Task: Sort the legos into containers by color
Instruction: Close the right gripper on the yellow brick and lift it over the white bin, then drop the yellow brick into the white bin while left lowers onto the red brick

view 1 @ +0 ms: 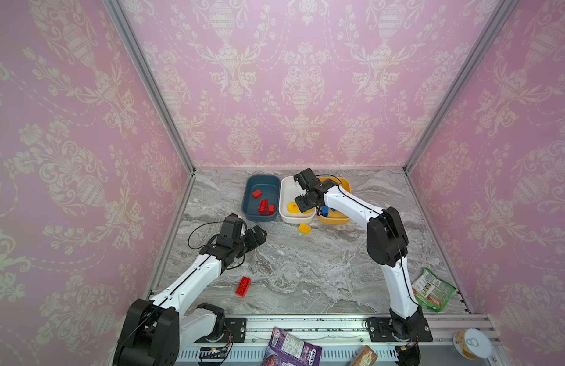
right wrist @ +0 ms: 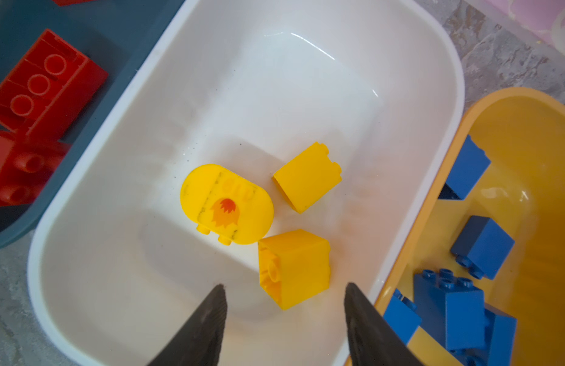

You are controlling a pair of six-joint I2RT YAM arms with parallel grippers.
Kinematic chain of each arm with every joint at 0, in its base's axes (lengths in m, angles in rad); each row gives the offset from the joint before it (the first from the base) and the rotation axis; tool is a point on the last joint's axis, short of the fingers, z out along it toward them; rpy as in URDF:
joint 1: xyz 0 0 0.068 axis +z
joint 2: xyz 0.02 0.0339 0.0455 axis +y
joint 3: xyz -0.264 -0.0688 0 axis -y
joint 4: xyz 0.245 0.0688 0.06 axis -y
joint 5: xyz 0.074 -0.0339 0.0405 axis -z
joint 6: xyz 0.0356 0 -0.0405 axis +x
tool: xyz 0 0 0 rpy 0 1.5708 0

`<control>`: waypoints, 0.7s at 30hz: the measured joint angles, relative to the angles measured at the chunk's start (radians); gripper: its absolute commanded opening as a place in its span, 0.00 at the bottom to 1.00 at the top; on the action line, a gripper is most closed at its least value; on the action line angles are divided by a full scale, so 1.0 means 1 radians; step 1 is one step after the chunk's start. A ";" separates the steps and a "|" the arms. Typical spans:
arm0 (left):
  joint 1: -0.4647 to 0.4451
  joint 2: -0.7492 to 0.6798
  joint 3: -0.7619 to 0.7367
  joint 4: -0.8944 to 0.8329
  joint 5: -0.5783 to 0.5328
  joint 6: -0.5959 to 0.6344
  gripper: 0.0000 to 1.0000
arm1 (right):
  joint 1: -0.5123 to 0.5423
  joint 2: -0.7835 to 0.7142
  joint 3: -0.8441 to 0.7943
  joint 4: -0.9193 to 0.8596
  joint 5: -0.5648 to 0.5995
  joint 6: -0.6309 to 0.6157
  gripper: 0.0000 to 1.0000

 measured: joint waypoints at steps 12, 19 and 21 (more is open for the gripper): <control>0.000 0.000 0.000 -0.031 -0.008 0.000 0.94 | 0.000 -0.016 -0.028 0.015 -0.006 0.001 0.64; -0.003 -0.031 0.014 -0.141 -0.042 0.004 0.93 | 0.000 -0.121 -0.142 0.031 -0.040 0.008 0.71; -0.014 -0.047 0.026 -0.182 -0.063 0.008 0.93 | 0.000 -0.164 -0.181 0.032 -0.054 0.013 0.73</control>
